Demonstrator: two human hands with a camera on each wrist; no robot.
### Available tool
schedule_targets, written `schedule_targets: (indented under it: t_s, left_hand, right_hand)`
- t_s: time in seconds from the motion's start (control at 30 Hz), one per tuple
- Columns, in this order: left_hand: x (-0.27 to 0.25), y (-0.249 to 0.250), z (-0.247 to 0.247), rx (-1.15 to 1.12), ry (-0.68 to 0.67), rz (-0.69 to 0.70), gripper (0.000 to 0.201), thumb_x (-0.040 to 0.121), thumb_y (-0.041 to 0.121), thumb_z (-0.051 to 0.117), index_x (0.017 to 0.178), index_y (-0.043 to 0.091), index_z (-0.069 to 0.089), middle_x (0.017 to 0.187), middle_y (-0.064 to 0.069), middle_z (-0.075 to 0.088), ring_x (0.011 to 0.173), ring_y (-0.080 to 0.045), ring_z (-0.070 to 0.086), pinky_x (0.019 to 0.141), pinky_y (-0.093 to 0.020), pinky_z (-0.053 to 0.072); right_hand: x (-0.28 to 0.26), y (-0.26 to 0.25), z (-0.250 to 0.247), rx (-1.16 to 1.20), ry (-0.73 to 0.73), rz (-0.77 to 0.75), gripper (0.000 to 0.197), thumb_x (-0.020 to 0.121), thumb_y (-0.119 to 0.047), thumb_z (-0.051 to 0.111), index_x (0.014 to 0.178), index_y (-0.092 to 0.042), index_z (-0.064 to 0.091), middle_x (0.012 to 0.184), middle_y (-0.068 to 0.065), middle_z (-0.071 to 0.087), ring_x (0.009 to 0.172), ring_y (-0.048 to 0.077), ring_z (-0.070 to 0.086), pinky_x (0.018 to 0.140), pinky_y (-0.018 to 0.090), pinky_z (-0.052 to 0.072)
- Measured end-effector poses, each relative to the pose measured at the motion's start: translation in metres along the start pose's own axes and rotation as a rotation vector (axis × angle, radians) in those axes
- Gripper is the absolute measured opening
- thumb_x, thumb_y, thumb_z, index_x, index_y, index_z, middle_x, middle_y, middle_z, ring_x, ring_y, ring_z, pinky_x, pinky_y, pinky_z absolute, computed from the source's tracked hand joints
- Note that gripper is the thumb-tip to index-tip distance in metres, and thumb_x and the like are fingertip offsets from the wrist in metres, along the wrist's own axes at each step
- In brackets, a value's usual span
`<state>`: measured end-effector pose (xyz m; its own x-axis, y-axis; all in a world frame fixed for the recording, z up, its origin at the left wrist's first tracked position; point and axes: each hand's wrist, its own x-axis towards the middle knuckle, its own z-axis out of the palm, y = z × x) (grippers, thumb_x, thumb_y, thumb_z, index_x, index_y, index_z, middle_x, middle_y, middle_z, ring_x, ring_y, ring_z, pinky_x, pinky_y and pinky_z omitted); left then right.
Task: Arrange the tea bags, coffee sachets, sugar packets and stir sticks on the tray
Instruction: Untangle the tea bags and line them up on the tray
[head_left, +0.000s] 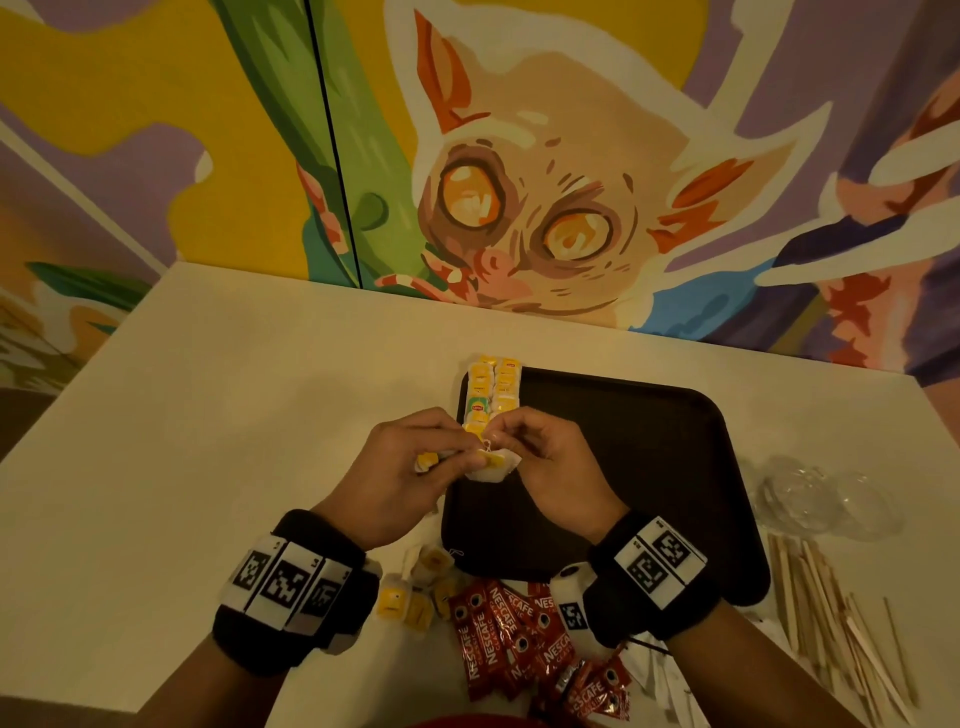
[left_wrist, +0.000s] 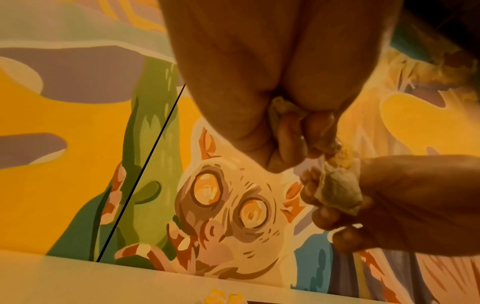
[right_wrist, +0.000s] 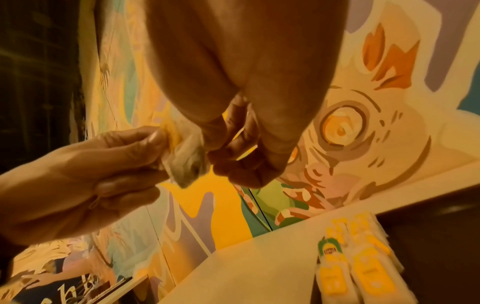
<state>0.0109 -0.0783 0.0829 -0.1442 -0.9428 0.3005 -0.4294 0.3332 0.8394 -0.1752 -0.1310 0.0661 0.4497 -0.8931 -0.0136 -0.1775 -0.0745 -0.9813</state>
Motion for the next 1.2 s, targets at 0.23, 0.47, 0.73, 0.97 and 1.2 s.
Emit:
schedule_targets:
  t_s: [0.23, 0.47, 0.73, 0.97, 1.2]
  left_hand:
    - [0.001, -0.002, 0.000, 0.071, 0.092, -0.028, 0.015, 0.086, 0.024, 0.066, 0.091, 0.014, 0.076, 0.088, 0.007, 0.066, 0.082, -0.002, 0.062, 0.074, -0.014, 0.047]
    - [0.002, -0.004, 0.002, 0.128, 0.152, -0.068, 0.011, 0.086, 0.022, 0.068, 0.091, 0.016, 0.076, 0.086, 0.008, 0.066, 0.079, -0.002, 0.062, 0.071, -0.019, 0.049]
    - [-0.001, -0.011, 0.002, 0.171, 0.186, -0.087, 0.006, 0.086, 0.020, 0.072, 0.089, 0.019, 0.076, 0.083, 0.009, 0.067, 0.076, -0.004, 0.062, 0.068, -0.019, 0.048]
    - [-0.010, -0.026, 0.002, 0.211, 0.213, -0.211, 0.008, 0.084, 0.016, 0.073, 0.081, 0.024, 0.075, 0.079, 0.011, 0.067, 0.078, -0.006, 0.062, 0.069, -0.014, 0.045]
    - [-0.022, -0.036, -0.001, 0.189, 0.188, -0.296, 0.009, 0.084, 0.019, 0.072, 0.081, 0.027, 0.075, 0.081, 0.013, 0.068, 0.081, -0.004, 0.063, 0.072, -0.016, 0.047]
  right_hand:
    - [-0.008, 0.012, 0.004, -0.035, -0.023, 0.056, 0.018, 0.095, -0.002, 0.057, 0.107, -0.009, 0.069, 0.099, 0.006, 0.070, 0.076, 0.012, 0.063, 0.065, 0.025, 0.052]
    - [-0.013, 0.001, 0.008, 0.142, -0.088, 0.070, 0.028, 0.092, -0.002, 0.053, 0.111, -0.018, 0.066, 0.108, 0.008, 0.068, 0.086, 0.018, 0.065, 0.074, 0.032, 0.055]
    - [-0.012, 0.008, 0.020, 0.021, 0.012, 0.035, 0.017, 0.095, -0.024, 0.063, 0.092, -0.008, 0.067, 0.072, -0.002, 0.064, 0.059, 0.008, 0.058, 0.061, 0.026, 0.051]
    - [-0.001, 0.043, 0.023, -0.055, 0.039, 0.229, 0.017, 0.095, -0.029, 0.063, 0.086, -0.016, 0.068, 0.070, -0.006, 0.062, 0.057, 0.005, 0.057, 0.061, 0.021, 0.049]
    - [0.025, 0.086, 0.017, -0.238, 0.135, 0.454, 0.015, 0.094, -0.032, 0.064, 0.100, -0.019, 0.070, 0.088, -0.003, 0.069, 0.061, 0.004, 0.060, 0.050, 0.011, 0.044]
